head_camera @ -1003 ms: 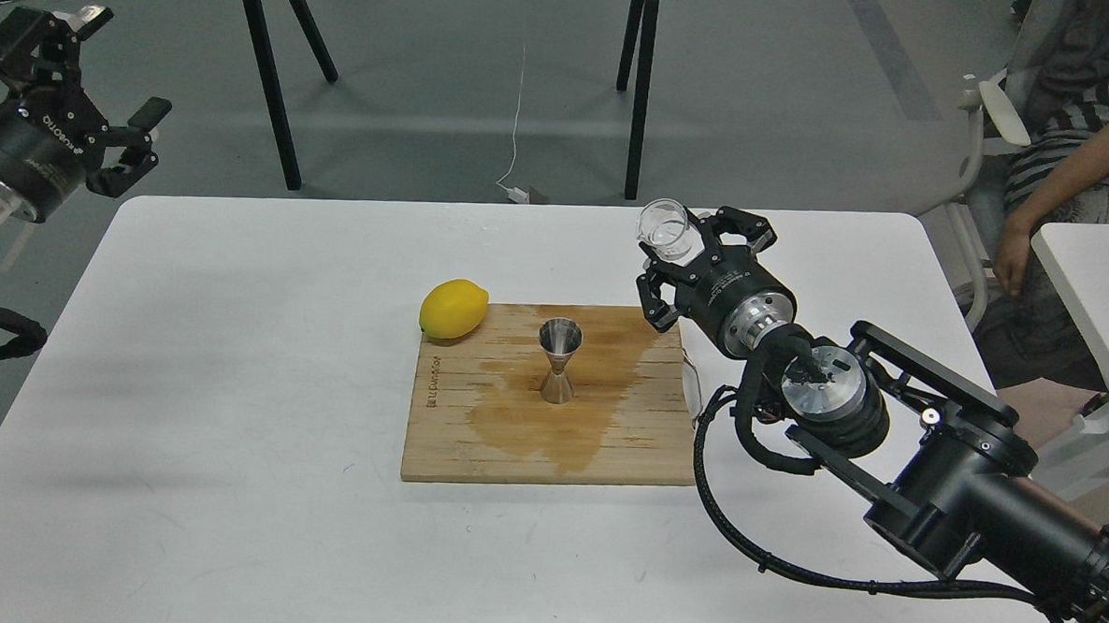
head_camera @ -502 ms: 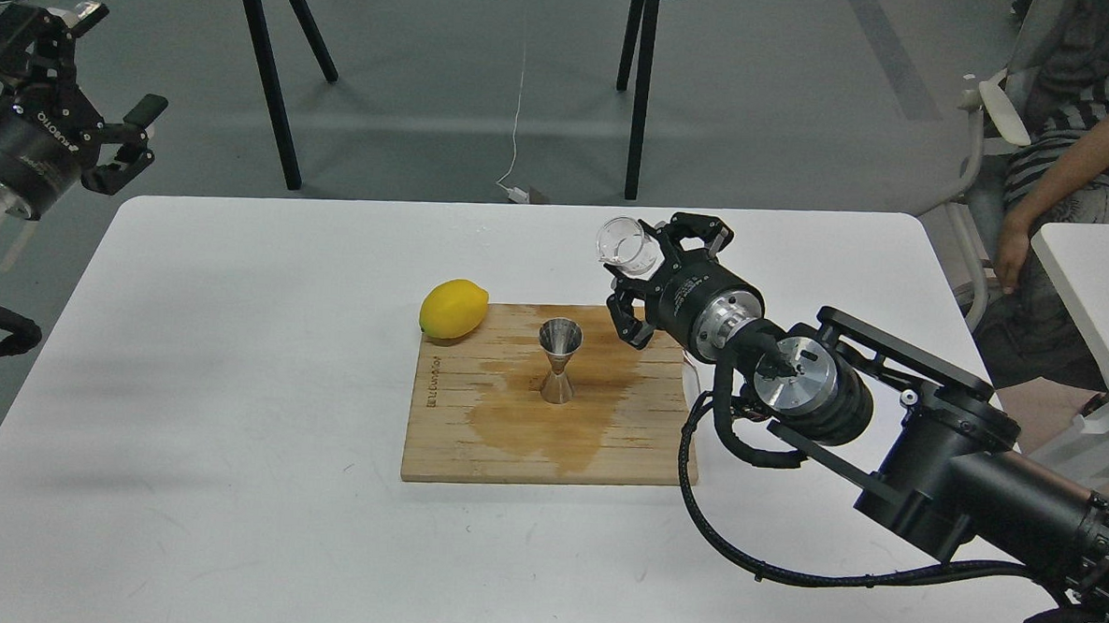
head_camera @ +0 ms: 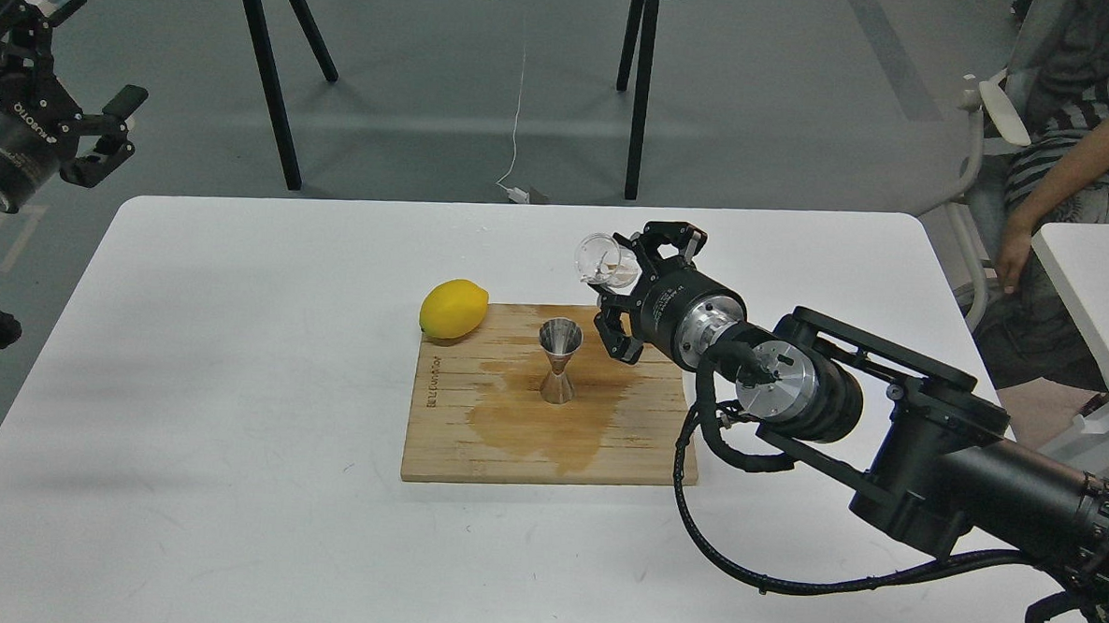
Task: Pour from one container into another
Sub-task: 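Lift the glass cup with the right gripper and move it above the jigger, then tilt the glass cup with the right gripper to pour into the jigger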
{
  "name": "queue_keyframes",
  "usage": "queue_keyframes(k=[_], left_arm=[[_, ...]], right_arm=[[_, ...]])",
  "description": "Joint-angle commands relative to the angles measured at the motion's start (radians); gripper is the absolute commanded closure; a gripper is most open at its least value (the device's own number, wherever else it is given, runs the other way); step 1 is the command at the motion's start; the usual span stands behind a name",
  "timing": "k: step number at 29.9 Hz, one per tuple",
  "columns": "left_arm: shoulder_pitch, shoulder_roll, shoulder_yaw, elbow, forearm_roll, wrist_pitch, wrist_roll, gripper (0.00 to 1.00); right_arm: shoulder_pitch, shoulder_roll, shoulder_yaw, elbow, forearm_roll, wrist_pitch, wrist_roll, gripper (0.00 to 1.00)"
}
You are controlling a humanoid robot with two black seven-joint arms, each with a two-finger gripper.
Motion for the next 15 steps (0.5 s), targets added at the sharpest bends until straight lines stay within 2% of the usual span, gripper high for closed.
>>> queue_keyframes(k=[1, 15], left_arm=[[0.0, 0.002, -0.001, 0.0, 0.0, 0.0, 0.0, 0.0], [0.0, 0.004, -0.001, 0.0, 0.0, 0.0, 0.0, 0.0]], right_arm=[[0.014, -0.018, -0.029, 0.006, -0.014, -0.001, -0.013, 0.71], [0.075, -0.043, -0.118, 0.033, -0.052, -0.001, -0.036, 0.71]])
